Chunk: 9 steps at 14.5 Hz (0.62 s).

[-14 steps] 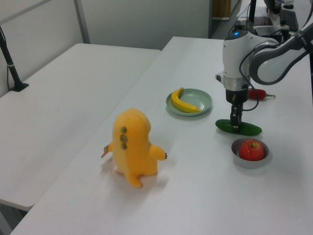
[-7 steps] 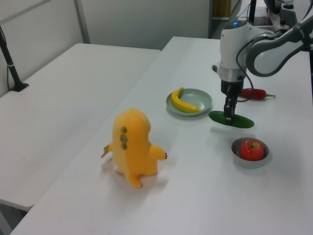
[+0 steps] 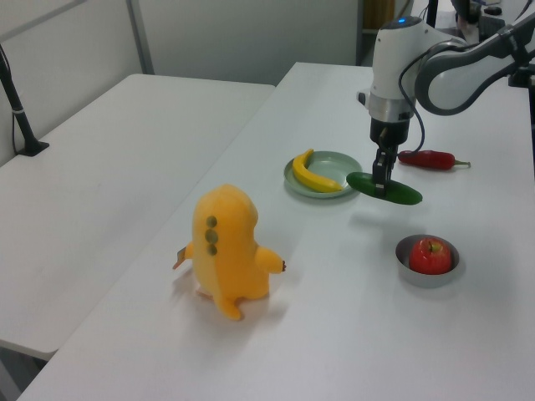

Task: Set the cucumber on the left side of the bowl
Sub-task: 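Close the gripper on the cucumber and lift it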

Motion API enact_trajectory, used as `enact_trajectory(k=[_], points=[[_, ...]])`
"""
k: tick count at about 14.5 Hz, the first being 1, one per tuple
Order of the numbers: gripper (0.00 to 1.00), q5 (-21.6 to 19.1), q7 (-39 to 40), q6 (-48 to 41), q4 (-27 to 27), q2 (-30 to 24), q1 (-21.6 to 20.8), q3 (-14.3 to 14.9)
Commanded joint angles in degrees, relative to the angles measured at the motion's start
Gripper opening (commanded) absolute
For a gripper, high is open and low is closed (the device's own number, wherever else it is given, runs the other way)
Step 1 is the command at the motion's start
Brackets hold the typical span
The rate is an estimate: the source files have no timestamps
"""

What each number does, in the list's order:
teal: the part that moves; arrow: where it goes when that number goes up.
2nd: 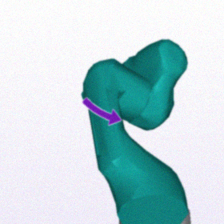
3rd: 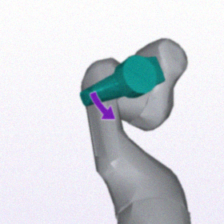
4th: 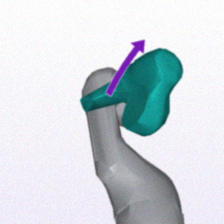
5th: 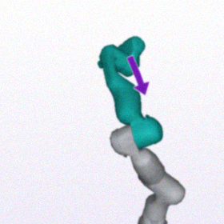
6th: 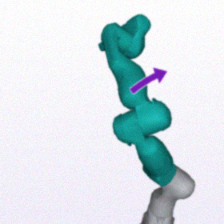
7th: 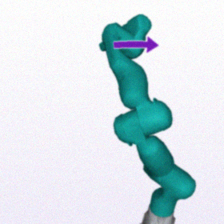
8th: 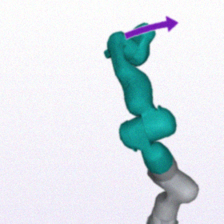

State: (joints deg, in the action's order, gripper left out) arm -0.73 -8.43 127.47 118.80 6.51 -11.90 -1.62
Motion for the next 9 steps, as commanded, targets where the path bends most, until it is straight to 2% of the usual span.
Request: enact_trajectory(k=[1, 6, 9], points=[[0.23, 0.03, -1.33, 0.32, -0.24, -0.98, 0.21, -0.14], [0.23, -0.41, -2.81, -0.64, -0.5, -2.55, -0.14, -0.14], [0.23, -2.16, -2.91, -8.62, -4.09, -2.82, -0.92, -0.31]])
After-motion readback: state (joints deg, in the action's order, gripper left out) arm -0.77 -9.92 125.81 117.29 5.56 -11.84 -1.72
